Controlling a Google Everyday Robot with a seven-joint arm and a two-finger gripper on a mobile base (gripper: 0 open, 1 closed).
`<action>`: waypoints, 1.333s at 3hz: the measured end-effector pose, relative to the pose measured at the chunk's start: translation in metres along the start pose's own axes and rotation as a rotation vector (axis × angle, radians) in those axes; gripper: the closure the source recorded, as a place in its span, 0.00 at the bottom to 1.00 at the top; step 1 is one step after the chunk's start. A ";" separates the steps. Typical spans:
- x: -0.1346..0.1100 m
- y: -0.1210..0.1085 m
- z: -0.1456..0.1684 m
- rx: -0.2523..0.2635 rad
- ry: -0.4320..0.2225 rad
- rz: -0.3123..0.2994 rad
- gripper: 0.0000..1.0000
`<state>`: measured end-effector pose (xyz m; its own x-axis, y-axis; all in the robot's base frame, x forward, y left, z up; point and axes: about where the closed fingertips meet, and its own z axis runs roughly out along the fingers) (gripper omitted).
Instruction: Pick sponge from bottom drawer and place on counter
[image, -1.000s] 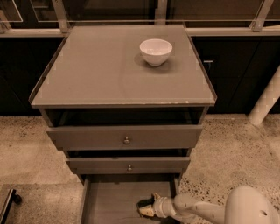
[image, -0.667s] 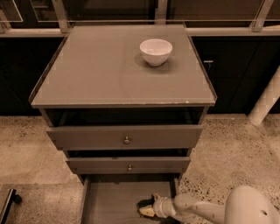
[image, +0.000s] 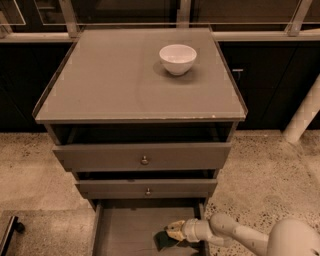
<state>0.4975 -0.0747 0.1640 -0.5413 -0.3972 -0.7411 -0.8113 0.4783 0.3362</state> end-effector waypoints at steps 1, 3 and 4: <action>-0.020 0.023 -0.031 -0.127 -0.028 -0.025 1.00; -0.071 0.069 -0.089 -0.362 -0.095 -0.082 1.00; -0.106 0.081 -0.118 -0.387 -0.091 -0.096 1.00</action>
Offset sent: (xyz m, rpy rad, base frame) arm -0.0553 -0.0122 0.1403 0.3401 0.0498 0.3708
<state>0.4626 -0.0861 0.3383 -0.4512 -0.3463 -0.8225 -0.8900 0.1058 0.4436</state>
